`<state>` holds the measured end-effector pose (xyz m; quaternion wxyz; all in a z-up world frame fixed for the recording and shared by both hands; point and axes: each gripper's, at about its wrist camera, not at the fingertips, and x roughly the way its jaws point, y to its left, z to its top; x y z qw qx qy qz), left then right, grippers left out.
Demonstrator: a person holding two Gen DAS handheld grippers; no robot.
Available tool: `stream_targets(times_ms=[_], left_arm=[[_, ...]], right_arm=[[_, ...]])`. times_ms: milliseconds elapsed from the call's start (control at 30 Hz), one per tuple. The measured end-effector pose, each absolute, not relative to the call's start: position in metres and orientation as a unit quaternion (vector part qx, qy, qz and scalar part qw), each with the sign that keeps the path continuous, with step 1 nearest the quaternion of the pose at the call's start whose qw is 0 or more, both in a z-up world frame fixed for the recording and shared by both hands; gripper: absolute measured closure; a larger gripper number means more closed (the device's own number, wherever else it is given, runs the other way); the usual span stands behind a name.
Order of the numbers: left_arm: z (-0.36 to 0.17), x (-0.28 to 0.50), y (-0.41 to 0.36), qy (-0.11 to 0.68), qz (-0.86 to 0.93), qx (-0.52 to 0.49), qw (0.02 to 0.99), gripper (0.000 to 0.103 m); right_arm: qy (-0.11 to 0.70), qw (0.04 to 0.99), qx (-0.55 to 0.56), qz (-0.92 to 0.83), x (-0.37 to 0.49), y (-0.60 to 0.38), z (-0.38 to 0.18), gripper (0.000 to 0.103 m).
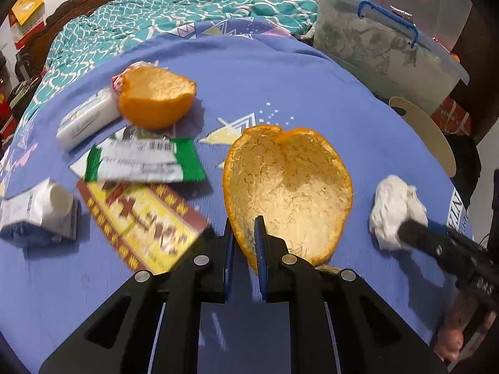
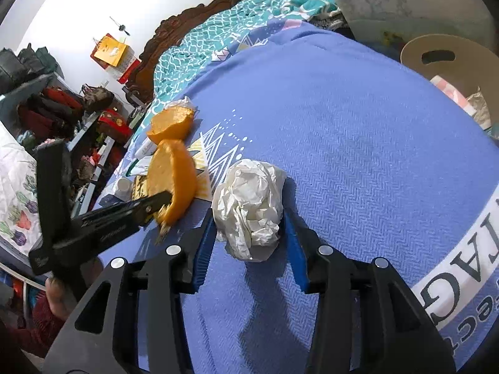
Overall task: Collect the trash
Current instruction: 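Grasp the orange peel with the left tool while the right grasps the white tissue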
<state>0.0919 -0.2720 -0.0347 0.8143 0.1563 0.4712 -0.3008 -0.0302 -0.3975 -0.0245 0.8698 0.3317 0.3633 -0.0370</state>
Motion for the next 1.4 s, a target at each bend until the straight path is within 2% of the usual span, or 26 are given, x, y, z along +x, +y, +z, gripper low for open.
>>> stream_targets(times_ms=[400, 733, 1400], left_arm=[[-0.034, 0.054, -0.237, 0.459, -0.294, 0.16, 0.823, 0.091], [-0.033, 0.038, -0.196, 0.452, -0.283, 0.154, 0.832, 0.091], [-0.029, 0.028, -0.117, 0.447, -0.219, 0.113, 0.86, 0.091]], right_arm=[[0.366, 0.879, 0.301, -0.05, -0.028, -0.393, -0.024, 0.051], [0.38, 0.892, 0.234, -0.07, -0.021, -0.374, -0.019, 0.041], [0.385, 0.894, 0.215, -0.074, -0.022, -0.369, -0.019, 0.036]])
